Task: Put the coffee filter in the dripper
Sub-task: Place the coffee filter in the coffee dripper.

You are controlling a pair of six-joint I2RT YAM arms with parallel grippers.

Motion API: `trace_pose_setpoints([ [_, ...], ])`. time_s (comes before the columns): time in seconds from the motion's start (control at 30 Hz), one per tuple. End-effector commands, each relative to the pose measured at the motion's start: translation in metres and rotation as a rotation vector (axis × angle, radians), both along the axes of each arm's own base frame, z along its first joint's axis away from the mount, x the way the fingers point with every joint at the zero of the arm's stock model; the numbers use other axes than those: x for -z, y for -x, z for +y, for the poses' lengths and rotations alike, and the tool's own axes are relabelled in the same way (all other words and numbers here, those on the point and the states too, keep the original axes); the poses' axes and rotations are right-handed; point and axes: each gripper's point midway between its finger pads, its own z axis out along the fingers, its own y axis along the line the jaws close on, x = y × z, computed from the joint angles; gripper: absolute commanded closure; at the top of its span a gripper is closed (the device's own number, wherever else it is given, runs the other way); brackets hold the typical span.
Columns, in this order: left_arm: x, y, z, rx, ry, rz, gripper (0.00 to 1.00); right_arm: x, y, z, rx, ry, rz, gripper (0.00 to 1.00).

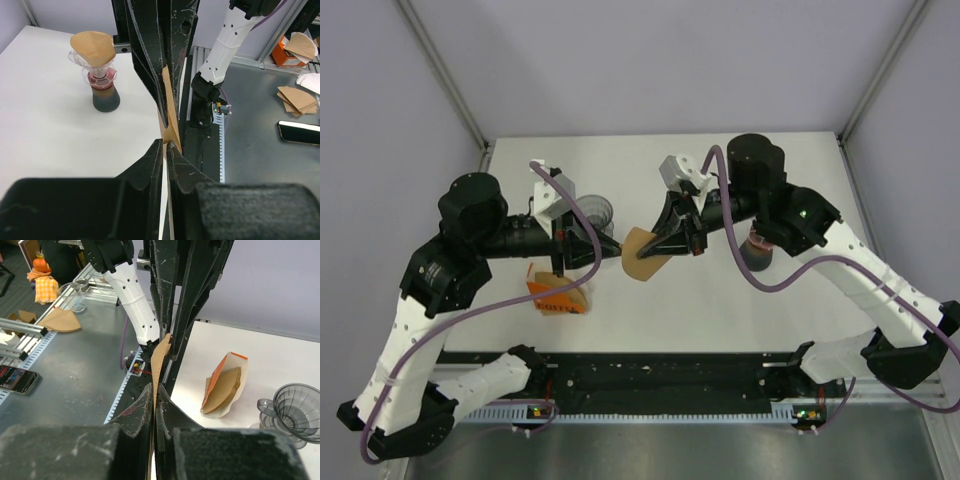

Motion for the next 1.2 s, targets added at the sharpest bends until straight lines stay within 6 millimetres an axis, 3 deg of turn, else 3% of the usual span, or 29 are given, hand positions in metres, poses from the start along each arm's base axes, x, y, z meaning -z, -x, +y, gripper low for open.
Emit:
trace_pose_setpoints([
  [0.0,-0.005,0.001,-0.002,0.011,0.015,-0.007,0.89,-0.021,0.003,-0.002,-0.018,-0.05,-0.037,1.0],
  [0.37,-0.008,0.001,-0.004,0.014,0.027,0.013,0.77,-0.02,-0.006,0.002,0.03,-0.041,-0.035,1.0],
  [1.17,-0.007,-0.005,0.001,-0.032,0.0,-0.013,0.74,-0.018,-0.016,0.005,0.088,-0.026,-0.019,1.0],
])
